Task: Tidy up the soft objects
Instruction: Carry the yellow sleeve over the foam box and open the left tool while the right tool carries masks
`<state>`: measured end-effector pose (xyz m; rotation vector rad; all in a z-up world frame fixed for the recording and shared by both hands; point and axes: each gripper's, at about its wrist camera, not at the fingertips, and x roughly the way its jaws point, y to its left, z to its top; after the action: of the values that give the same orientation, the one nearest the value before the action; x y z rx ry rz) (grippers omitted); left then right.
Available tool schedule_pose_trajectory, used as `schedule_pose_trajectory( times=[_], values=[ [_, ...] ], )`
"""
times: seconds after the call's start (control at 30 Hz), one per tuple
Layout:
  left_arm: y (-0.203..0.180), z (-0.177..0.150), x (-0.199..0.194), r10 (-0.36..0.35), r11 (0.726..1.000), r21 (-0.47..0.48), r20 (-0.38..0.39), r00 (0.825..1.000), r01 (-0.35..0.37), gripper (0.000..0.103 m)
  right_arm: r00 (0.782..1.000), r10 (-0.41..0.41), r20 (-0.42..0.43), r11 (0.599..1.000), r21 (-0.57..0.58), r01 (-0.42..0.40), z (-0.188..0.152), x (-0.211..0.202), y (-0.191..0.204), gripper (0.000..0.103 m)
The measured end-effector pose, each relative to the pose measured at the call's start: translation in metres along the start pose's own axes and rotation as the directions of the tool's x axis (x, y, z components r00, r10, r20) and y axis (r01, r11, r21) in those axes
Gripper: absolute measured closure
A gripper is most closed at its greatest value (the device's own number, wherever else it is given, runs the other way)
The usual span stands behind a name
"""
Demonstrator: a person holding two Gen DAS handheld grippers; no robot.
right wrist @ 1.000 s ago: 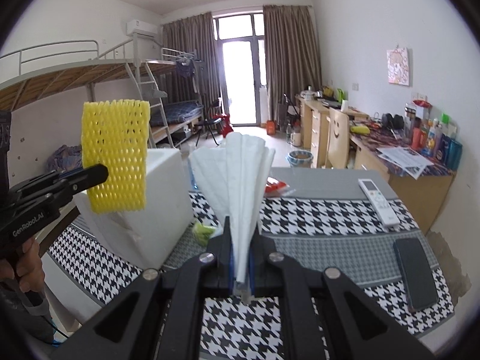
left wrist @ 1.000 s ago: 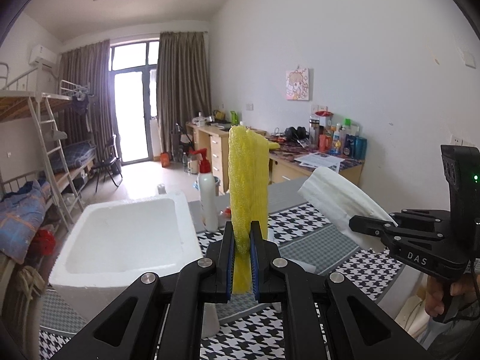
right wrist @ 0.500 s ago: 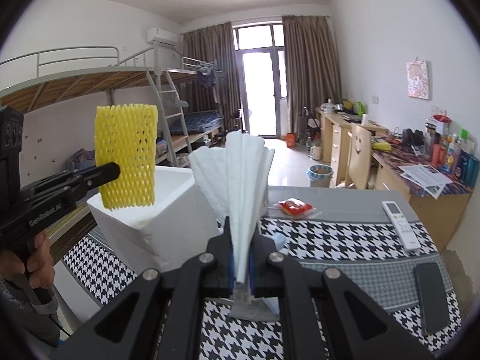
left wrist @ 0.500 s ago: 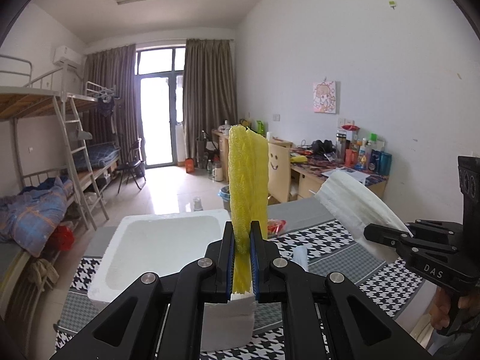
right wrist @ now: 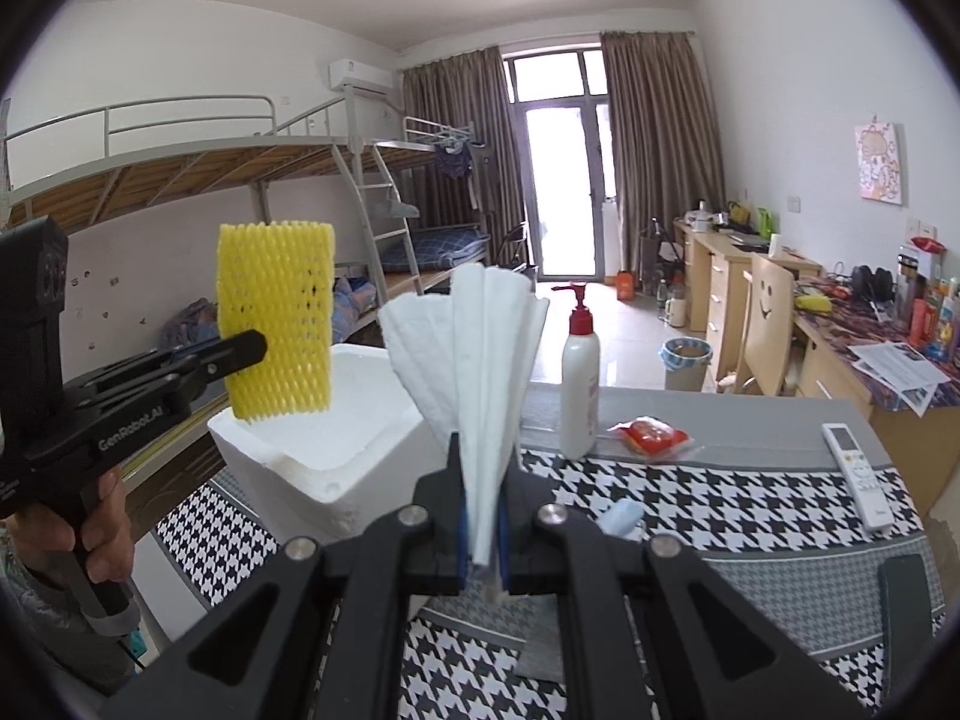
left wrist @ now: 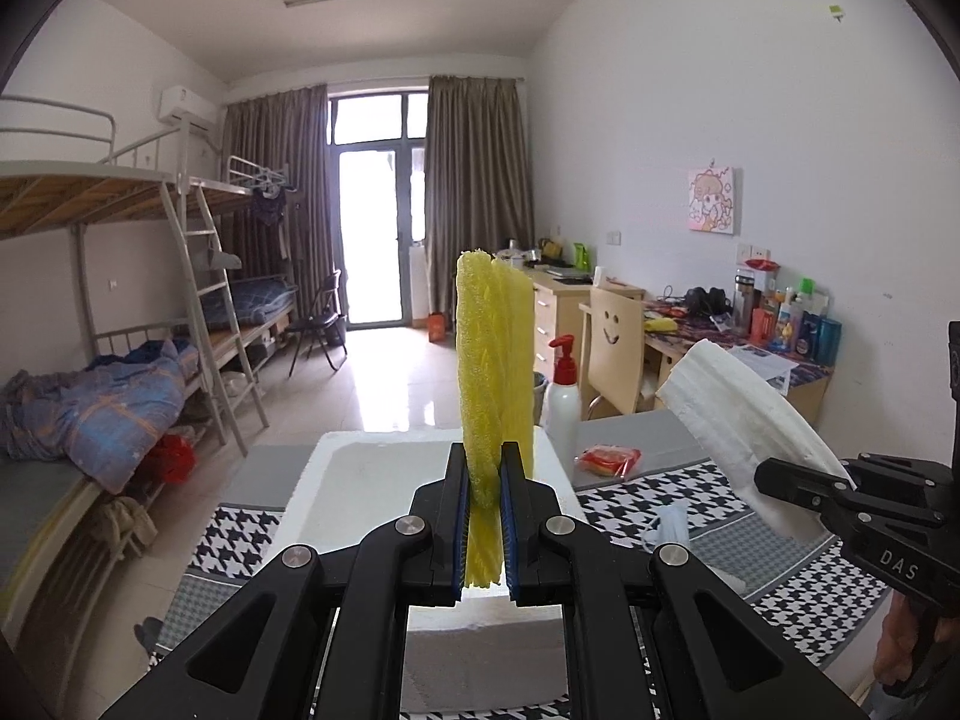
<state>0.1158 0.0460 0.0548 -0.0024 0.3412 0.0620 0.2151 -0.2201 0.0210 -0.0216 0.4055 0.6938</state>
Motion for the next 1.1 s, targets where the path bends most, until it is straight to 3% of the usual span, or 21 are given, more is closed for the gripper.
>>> schedule_pose_trajectory(
  times=[0.4,0.43,0.5,0.57,0.77,1.1],
  values=[
    [0.014,-0.002,0.027,0.039,0.999,-0.029,-0.053,0.998,-0.04,0.091,1.0,0.003,-0.024,1.0,-0.017,-0.003,0.002,0.012,0.006,0.093],
    [0.016,-0.003,0.03,0.038,0.999,-0.03,-0.064,0.997,-0.04,0.088,1.0,0.002,-0.027,1.0,-0.018,-0.002,0.002,0.013,0.007,0.093],
    [0.019,-0.004,0.032,0.042,0.998,-0.041,-0.073,0.996,-0.045,0.069,1.0,0.0,-0.03,1.0,-0.018,0.0,0.003,0.015,0.008,0.093],
    [0.021,-0.006,0.029,0.045,0.998,-0.048,-0.059,0.997,-0.048,0.033,0.999,-0.002,-0.032,1.0,-0.021,0.001,0.004,0.016,0.01,0.093],
    [0.028,-0.004,0.018,0.054,0.996,-0.066,-0.02,0.998,-0.055,0.016,0.999,-0.001,-0.037,0.999,-0.033,0.0,0.008,0.02,0.015,0.093],
    [0.04,0.001,0.002,0.084,0.994,-0.065,0.02,0.996,-0.083,0.005,0.999,0.023,-0.033,0.999,-0.037,-0.024,0.019,0.029,0.024,0.093]
  ],
)
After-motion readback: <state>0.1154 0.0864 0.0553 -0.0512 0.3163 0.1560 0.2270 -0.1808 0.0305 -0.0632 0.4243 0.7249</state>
